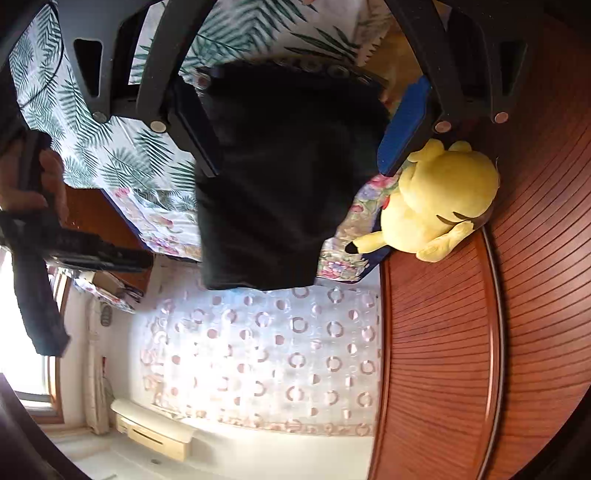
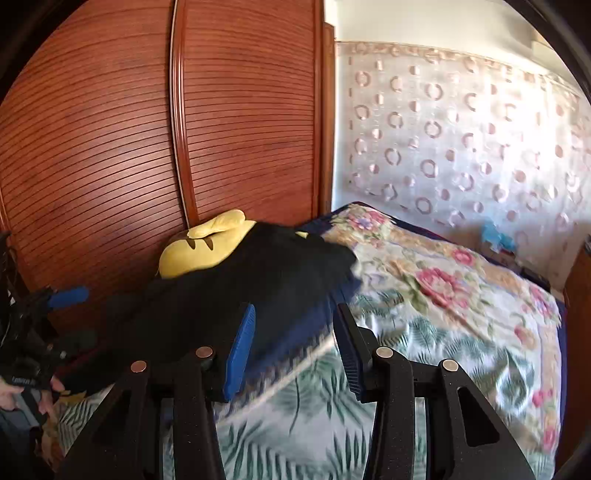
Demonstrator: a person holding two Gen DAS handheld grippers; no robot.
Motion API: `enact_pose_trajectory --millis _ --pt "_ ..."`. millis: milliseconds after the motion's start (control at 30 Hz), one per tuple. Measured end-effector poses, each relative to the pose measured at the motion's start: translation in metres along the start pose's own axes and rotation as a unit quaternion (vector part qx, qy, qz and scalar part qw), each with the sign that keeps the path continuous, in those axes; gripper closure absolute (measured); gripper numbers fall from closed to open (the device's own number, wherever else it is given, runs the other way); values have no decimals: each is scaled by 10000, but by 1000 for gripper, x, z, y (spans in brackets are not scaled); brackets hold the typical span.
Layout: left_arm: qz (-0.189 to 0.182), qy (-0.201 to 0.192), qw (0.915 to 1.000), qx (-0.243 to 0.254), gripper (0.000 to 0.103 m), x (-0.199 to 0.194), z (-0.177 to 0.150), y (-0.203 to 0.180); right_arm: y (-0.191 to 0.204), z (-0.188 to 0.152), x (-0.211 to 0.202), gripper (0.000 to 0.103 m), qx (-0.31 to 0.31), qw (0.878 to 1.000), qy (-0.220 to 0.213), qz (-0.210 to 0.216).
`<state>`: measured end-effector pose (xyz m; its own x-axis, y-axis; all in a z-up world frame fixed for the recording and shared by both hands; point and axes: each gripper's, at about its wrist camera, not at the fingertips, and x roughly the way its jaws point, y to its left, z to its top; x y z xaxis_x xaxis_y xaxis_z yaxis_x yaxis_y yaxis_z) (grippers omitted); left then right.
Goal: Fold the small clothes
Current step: 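Lift the folded shirt with both tools and carry it onto the clothes stack, then open both tools and release the shirt on the stack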
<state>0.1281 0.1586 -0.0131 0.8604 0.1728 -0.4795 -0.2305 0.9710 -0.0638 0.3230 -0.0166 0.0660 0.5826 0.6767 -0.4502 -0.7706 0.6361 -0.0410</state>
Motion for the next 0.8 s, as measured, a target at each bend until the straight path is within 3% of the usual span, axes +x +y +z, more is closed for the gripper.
enact_pose_trajectory --millis 133,400,633,800 --pt "-158 -7 9997 179 17 -9 -5 -26 8 -30 -51 41 151 9996 -92 -242" --pt "-796 -55 9954 532 17 -29 -15 -87 30 -83 -146 22 534 9945 -410 -804" --pt "-1246 -140 9894 736 17 -50 -14 -132 45 -119 -213 20 1020 9825 -688 -1398" --pt "-1361 -271 9873 778 17 -72 -8 -153 61 -125 -254 20 1187 9726 -885 -1791"
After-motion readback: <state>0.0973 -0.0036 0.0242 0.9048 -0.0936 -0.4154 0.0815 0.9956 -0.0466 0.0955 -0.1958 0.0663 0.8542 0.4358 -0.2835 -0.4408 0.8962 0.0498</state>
